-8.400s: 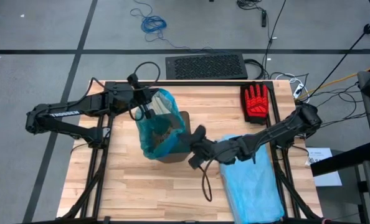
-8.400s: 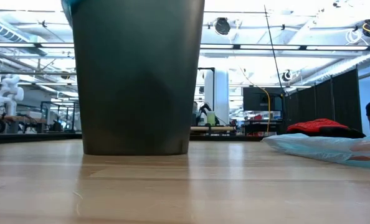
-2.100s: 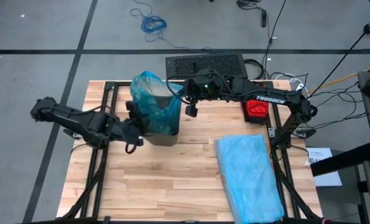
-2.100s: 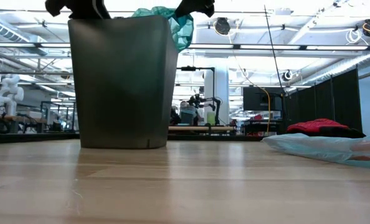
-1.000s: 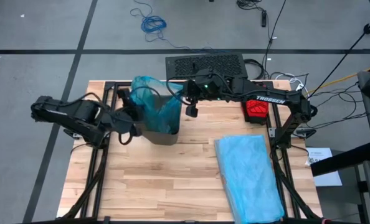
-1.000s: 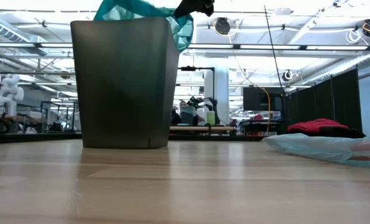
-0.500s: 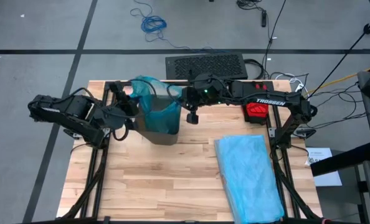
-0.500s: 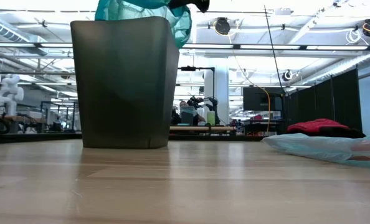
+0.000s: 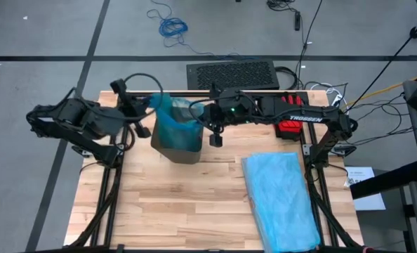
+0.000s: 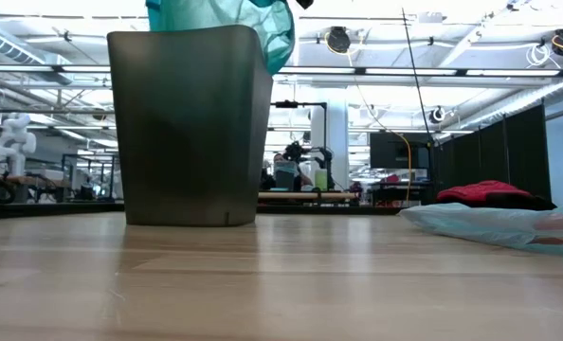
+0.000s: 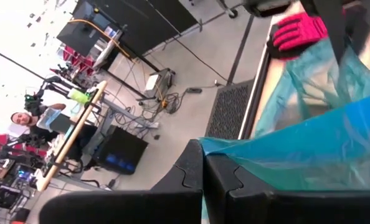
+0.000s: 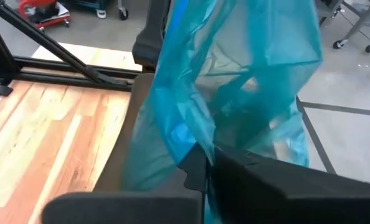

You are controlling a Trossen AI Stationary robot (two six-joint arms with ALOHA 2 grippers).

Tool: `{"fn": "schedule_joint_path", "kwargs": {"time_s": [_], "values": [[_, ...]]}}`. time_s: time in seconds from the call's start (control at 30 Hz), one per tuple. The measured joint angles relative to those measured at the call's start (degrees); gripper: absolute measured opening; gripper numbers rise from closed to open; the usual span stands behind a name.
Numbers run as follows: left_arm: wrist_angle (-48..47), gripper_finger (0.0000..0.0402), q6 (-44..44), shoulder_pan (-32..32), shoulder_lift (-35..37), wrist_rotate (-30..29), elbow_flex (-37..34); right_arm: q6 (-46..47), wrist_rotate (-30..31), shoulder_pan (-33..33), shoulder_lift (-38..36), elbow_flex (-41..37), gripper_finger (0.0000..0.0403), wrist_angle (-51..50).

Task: Place trash/remove bag and relplace
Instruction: Remove the trash bag from the bin

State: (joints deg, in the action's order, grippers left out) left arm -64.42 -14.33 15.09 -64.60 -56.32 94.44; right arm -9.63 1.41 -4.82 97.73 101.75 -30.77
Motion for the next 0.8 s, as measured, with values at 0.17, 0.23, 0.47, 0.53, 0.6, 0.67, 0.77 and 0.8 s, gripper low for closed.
{"fn": "schedule_joint_path", "kwargs": {"time_s": [0.17,0.23,0.47,0.53,0.6,0.67,0.77,0.8], "values": [[-0.1,0.0,-1.6,0.0,0.0,-0.1,1.9,-0.5,0.0,0.1,0.0,0.0,0.0051,0.7],[-0.1,0.0,-1.6,0.0,0.0,-0.1,2.7,-1.1,0.1,0.1,-0.2,0.0,0.0072,0.6],[-0.5,0.0,-1.5,0.0,-0.1,-0.2,3.5,-4.8,0.4,0.1,-2.4,0.0,0.0145,2.7],[-0.5,0.0,-1.5,0.0,-0.5,-0.2,3.5,-8.5,2.5,0.1,-3.5,0.0,0.0162,3.7],[-0.5,0.0,-1.3,0.0,-0.7,-0.2,3.5,-11.7,4.6,0.1,-4.8,0.0,0.0176,4.5],[-0.6,0.0,-1.2,0.0,-1.2,-0.2,3.5,-13.6,4.7,0.1,-6.2,0.0,0.0186,5.0],[-0.6,0.0,-1.3,0.0,-1.5,-0.2,3.5,-16.4,5.4,1.6,-7.3,0.1,0.0195,3.8],[-0.6,0.0,-1.3,0.0,-1.6,-0.2,3.5,-18.7,6.9,2.6,-7.4,0.1,0.0197,2.4]]}}
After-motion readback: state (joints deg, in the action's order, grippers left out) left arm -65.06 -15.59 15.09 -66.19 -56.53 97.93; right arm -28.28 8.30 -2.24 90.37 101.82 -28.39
